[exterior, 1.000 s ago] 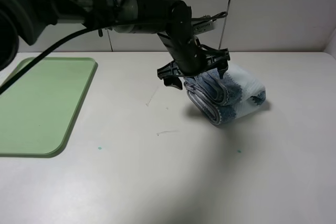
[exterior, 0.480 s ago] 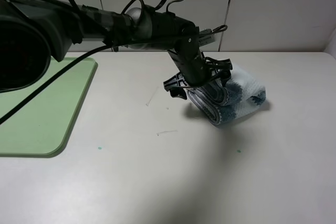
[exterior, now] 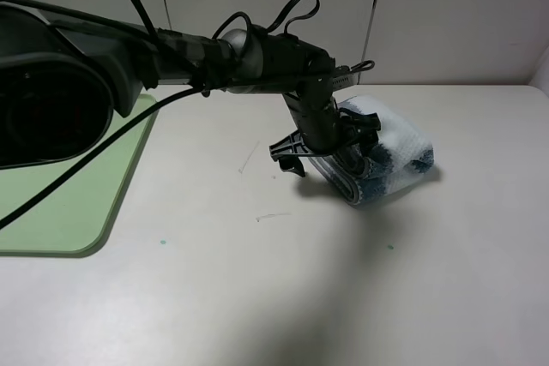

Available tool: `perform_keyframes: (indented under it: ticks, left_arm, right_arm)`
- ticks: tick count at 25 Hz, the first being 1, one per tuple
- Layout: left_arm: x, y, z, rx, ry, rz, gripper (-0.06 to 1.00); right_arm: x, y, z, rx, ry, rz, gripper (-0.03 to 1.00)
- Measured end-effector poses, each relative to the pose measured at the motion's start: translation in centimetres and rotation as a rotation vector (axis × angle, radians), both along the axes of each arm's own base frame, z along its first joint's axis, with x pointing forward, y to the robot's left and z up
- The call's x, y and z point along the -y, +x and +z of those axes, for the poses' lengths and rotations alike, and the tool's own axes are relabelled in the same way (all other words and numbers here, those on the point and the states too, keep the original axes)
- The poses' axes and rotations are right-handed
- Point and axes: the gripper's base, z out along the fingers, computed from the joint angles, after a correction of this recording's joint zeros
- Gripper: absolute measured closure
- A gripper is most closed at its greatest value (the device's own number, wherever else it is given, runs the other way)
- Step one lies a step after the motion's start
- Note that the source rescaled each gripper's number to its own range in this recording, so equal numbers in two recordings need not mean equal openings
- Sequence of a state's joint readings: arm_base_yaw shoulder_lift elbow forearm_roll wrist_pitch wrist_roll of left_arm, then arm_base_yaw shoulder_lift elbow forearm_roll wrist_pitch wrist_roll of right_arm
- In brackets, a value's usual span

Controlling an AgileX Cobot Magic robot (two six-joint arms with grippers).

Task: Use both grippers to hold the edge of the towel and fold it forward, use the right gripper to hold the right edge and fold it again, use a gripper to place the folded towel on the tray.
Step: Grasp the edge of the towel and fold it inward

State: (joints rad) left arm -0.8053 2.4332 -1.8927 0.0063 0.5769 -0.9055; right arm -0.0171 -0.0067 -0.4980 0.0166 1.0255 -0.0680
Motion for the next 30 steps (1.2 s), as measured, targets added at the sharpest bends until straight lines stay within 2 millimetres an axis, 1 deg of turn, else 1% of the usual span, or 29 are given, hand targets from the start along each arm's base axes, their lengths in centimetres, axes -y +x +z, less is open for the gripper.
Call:
perform_keyframes:
  ticks: [5,14,16,17,20,24,30]
  left_arm:
    - [0.2,0.2,-0.7,0.009,-0.015,0.007,-0.06]
    - [0.7,0.7,-0.9,0.047,-0.075,0.035,-0.05]
    - [0.8,0.7,-1.0,0.050,-0.079,0.036,-0.03]
    - [0.9,0.7,-1.1,0.050,-0.087,0.038,0.01]
    - [1.1,0.6,-1.3,0.057,-0.094,0.032,0.16]
    - [1.2,0.5,-1.8,0.050,-0.097,0.036,0.39]
    - [1.2,0.5,-1.9,0.044,-0.101,0.043,0.72]
  right_arm:
    - [0.0,0.0,0.0,0.000,0.001,0.000,-0.03]
    - [0.0,0.0,0.0,0.000,0.001,0.000,-0.03]
    - [0.0,0.0,0.0,0.000,0.001,0.000,-0.03]
    - [0.0,0.0,0.0,0.000,0.001,0.000,-0.03]
    - [0.0,0.0,0.0,0.000,0.001,0.000,-0.03]
    - [0.0,0.0,0.0,0.000,0.001,0.000,-0.03]
    - [0.0,0.0,0.0,0.000,0.001,0.000,-0.03]
